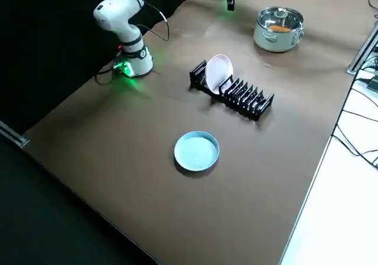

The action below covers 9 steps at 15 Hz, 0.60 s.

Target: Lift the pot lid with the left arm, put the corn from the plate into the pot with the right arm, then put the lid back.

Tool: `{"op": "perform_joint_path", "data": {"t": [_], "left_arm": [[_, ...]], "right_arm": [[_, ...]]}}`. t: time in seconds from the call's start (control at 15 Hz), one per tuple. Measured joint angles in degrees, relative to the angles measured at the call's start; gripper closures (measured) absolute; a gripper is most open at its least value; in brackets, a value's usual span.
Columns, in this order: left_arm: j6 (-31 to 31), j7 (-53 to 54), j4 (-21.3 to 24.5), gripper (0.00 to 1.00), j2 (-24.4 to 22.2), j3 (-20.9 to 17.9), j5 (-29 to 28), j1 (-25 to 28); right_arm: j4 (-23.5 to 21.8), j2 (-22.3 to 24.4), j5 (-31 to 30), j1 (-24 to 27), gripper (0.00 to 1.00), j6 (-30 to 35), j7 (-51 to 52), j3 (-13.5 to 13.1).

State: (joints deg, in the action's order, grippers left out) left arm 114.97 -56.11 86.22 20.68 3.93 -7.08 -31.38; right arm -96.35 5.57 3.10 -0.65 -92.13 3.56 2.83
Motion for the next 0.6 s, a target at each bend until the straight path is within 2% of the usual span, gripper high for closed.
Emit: {"op": "perform_joint_path", "data": {"t": [0.33, 0.6], "left_arm": [[-14.7, 24.7, 0.0, 0.00, -8.1, 0.2, 3.4, 8.9], [-22.4, 42.8, 0.0, 0.00, -11.9, 0.3, 4.3, 13.3]], "right_arm": [[0.0, 0.0, 0.0, -0.2, 0.00, 0.8, 0.1, 0.4], [-0.1, 0.1, -0.3, -0.8, 0.00, 2.4, 0.2, 0.5]]}}
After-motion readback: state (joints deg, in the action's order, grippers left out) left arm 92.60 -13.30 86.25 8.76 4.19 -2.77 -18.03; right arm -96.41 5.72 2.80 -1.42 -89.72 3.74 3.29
